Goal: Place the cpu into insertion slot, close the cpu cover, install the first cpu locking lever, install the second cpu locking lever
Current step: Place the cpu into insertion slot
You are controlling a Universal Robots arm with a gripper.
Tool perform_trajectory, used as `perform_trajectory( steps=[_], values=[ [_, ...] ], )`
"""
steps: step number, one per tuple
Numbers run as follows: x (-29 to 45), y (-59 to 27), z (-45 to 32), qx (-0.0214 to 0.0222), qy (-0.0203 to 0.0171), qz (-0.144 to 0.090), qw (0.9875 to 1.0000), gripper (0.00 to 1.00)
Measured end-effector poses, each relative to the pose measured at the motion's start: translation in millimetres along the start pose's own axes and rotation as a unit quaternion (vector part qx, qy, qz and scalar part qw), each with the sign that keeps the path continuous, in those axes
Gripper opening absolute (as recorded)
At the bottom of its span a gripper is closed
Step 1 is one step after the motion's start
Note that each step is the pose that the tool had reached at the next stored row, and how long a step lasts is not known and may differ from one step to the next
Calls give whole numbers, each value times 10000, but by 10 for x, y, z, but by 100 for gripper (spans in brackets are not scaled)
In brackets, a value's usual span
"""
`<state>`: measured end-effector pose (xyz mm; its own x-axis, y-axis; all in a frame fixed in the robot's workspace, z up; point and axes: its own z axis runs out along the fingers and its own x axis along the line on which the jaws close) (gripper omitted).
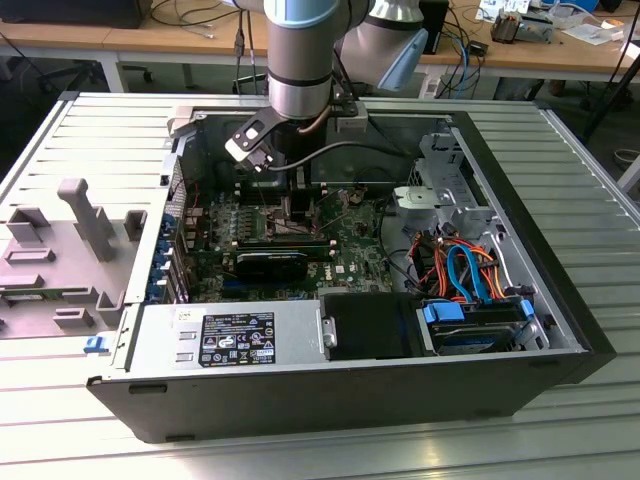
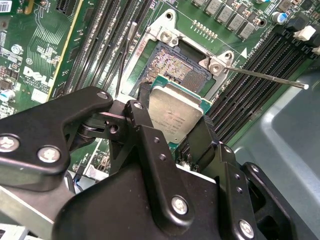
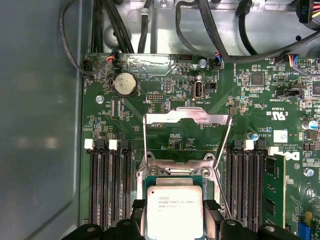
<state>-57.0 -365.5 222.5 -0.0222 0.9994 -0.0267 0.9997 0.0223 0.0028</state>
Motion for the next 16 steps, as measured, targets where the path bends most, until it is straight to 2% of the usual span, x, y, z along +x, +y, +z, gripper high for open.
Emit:
perform_trajectory(
  steps=[16],
  values=[
    [1, -9, 35, 0, -1, 1, 10000, 54]
  ],
)
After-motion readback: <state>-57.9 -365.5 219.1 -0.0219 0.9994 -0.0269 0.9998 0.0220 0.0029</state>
